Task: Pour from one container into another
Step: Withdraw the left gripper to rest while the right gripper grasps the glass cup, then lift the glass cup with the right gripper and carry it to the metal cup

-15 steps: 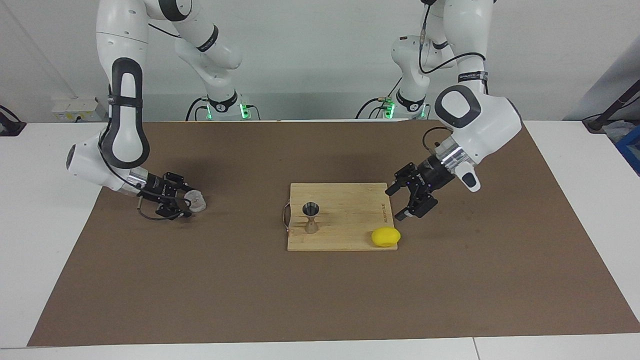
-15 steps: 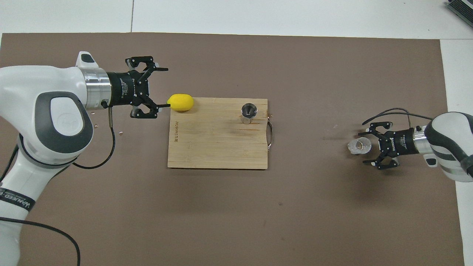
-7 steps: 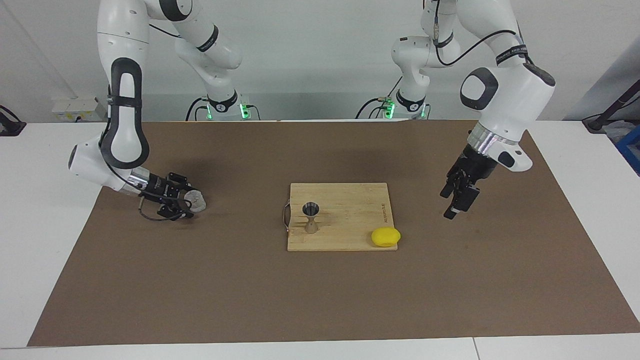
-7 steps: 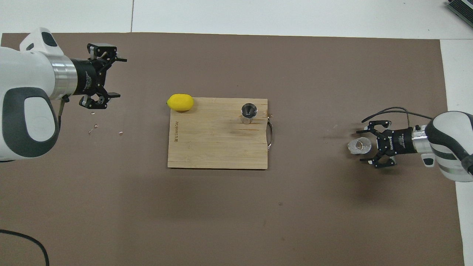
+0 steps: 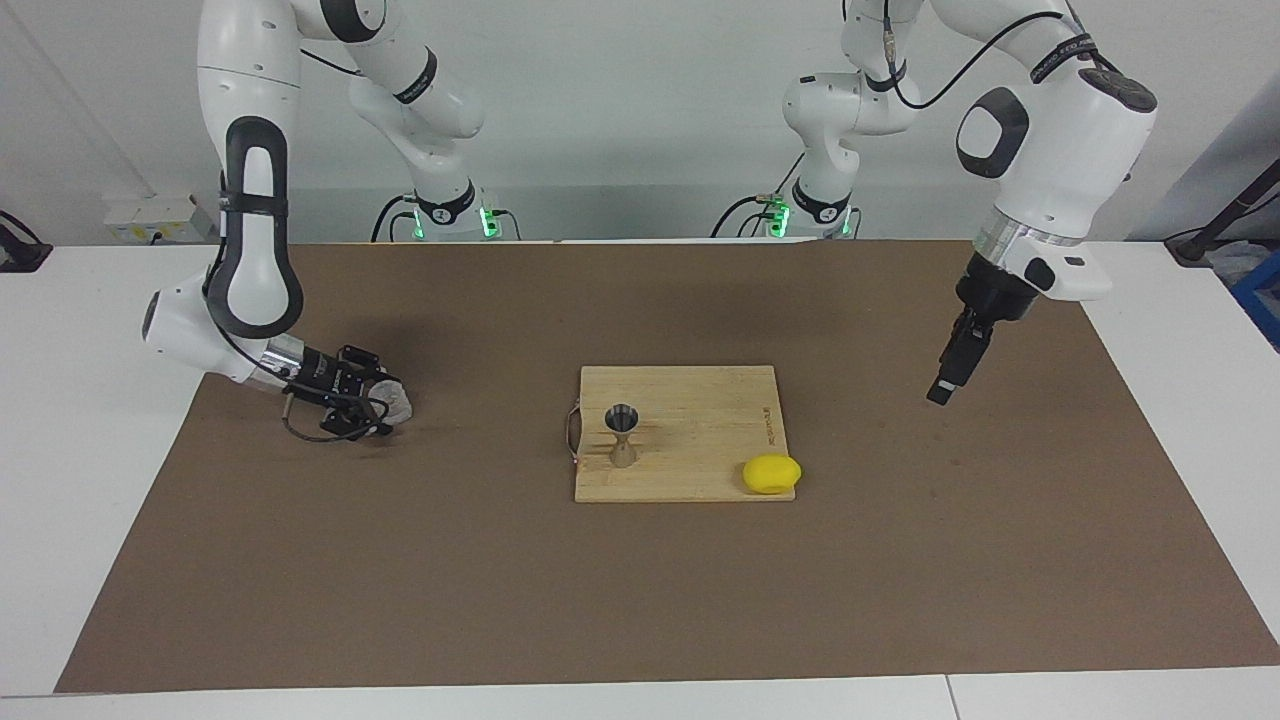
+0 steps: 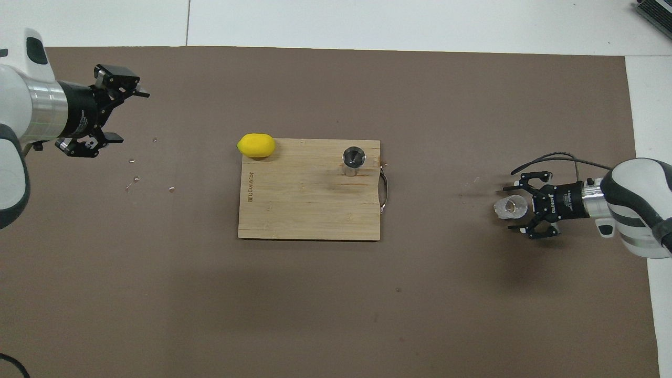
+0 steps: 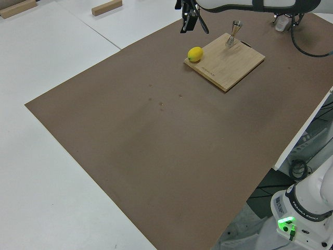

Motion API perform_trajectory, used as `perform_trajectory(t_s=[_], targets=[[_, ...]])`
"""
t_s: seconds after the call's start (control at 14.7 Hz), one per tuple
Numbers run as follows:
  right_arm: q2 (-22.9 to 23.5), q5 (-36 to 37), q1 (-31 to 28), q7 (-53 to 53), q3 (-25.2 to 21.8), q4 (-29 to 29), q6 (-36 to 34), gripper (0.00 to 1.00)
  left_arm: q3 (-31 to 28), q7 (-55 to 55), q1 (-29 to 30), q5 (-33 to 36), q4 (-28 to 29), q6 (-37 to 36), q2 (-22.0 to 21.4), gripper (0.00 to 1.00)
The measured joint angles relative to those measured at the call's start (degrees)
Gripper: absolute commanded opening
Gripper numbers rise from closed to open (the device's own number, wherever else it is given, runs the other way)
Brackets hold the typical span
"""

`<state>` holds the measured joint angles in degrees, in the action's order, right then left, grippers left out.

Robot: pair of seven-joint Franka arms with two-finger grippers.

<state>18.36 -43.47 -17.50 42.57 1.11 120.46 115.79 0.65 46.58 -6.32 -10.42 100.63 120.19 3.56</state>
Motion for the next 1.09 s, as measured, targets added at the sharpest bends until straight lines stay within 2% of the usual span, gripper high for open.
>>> perform_trajectory(t_s=[0.07, 0.27, 0.41, 0.61, 0.82, 0.95, 1.09], targets=[[0.0, -1.3, 0.0, 0.0, 0.0, 0.0, 0.0, 0.63, 0.0, -4.8, 0.0, 0.1, -0.1, -2.0, -0.3, 1.0], [-0.1, -3.6, -0.2, 0.0, -0.2, 0.1, -0.2, 0.22, -0.6, -19.6, 1.1, 1.0, -0.3, -7.9, -1.2, 1.0], [-0.2, -3.8, -0.4, 0.0, -0.2, 0.1, -0.8, 0.0, -1.4, -29.3, 1.7, 3.0, -0.3, -11.9, -1.9, 1.0], [-0.5, -3.8, -1.0, 0.1, -0.2, 0.0, -1.3, 0.0, -1.1, -38.4, 1.7, 8.0, -0.8, -19.2, -3.2, 1.0], [-2.0, -3.9, -0.7, 2.8, -0.1, -0.4, -1.7, 0.0, -0.5, -42.3, 1.5, 9.5, -1.8, -25.9, -4.7, 1.0], [-3.8, -3.9, 1.1, 7.6, 0.1, -1.4, -1.8, 0.0, -0.4, -42.9, 1.9, 9.9, -5.4, -31.3, -4.8, 1.0], [-5.3, -3.9, 4.6, 13.5, 0.2, -3.2, -1.8, 0.0, 1.5, -43.2, 4.7, 9.9, -8.9, -34.3, -4.7, 1.0]])
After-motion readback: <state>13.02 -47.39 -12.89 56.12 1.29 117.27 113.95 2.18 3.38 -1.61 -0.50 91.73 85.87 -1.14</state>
